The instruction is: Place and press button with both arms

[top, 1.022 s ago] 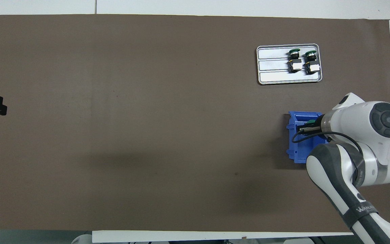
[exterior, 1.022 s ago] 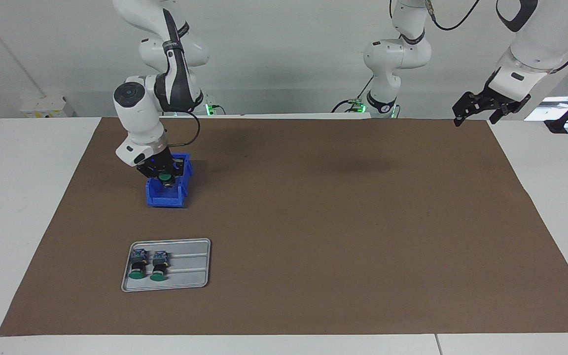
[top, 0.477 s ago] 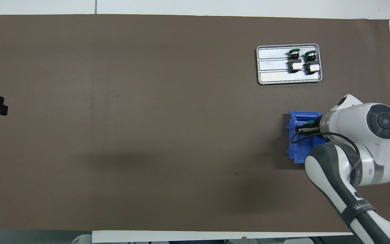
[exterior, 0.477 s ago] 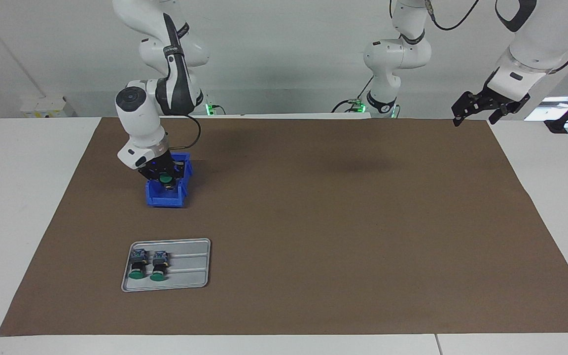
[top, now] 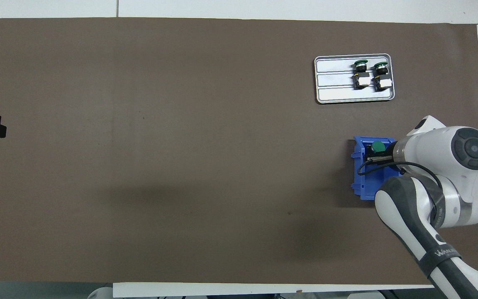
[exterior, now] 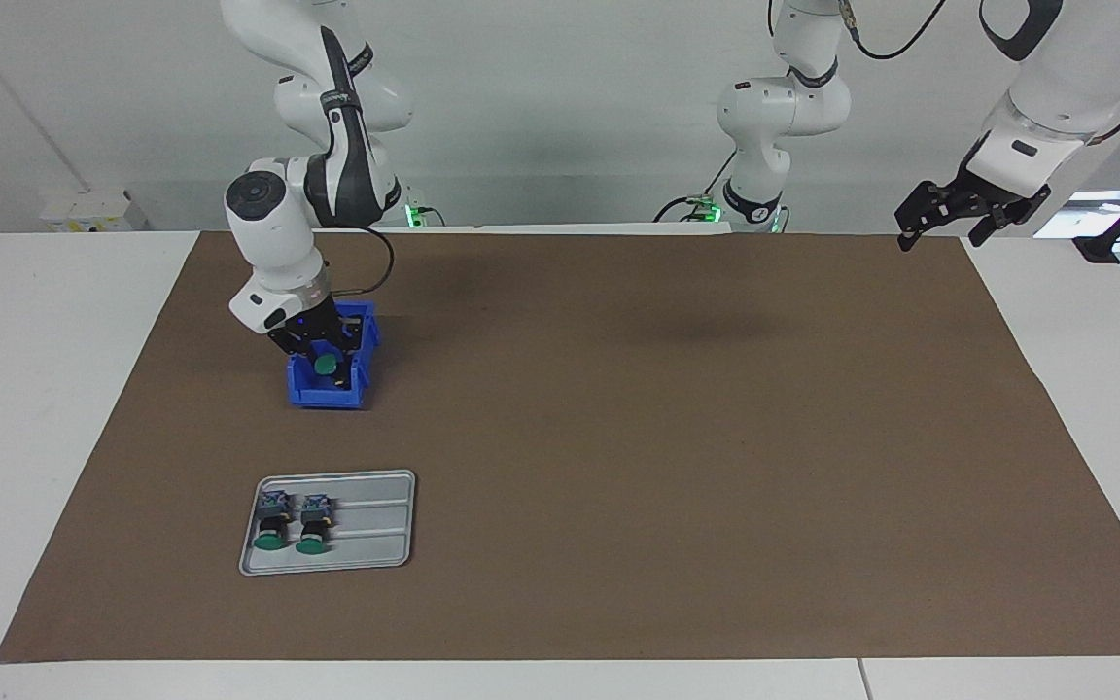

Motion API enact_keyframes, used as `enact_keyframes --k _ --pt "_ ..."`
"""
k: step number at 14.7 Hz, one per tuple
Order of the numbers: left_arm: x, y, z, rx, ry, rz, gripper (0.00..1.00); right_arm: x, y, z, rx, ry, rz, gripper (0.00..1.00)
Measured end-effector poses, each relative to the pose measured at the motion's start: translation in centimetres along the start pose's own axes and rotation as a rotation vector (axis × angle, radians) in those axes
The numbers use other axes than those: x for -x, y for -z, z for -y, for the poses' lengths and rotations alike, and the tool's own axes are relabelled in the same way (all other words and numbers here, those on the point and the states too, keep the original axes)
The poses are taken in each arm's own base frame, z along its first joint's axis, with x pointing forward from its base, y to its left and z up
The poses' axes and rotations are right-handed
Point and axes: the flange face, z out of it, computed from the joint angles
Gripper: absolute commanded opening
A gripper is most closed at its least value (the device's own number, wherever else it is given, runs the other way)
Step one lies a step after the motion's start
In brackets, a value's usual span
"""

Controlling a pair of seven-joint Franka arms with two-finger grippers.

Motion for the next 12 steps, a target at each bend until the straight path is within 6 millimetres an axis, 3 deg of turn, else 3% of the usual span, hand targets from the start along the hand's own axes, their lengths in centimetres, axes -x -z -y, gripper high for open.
enact_keyframes --k 5,9,10,11,12 --pt "-0.8 0.5 0.3 0.001 0.006 -0.012 1.0 -0.4 0.6 -0.3 0.001 -0.004 -0.005 0.63" --pt "-1.0 0.3 0.3 0.001 0.005 -0.01 1.0 -1.5 3.7 -0.5 0.003 -0.007 0.034 0.66" --pt "-1.0 0.3 0.3 0.002 0.004 -0.01 1.0 -1.7 4.8 -0.6 0.004 -0.008 0.044 0.76" --pt "-1.0 0.3 0.3 0.002 0.004 -0.01 1.0 -1.9 6.2 -0.6 0.005 -0.009 0.052 1.0" --pt "-1.0 0.3 0.3 0.002 0.004 -0.01 1.0 -2.2 7.9 -0.7 0.006 -0.01 0.056 1.0"
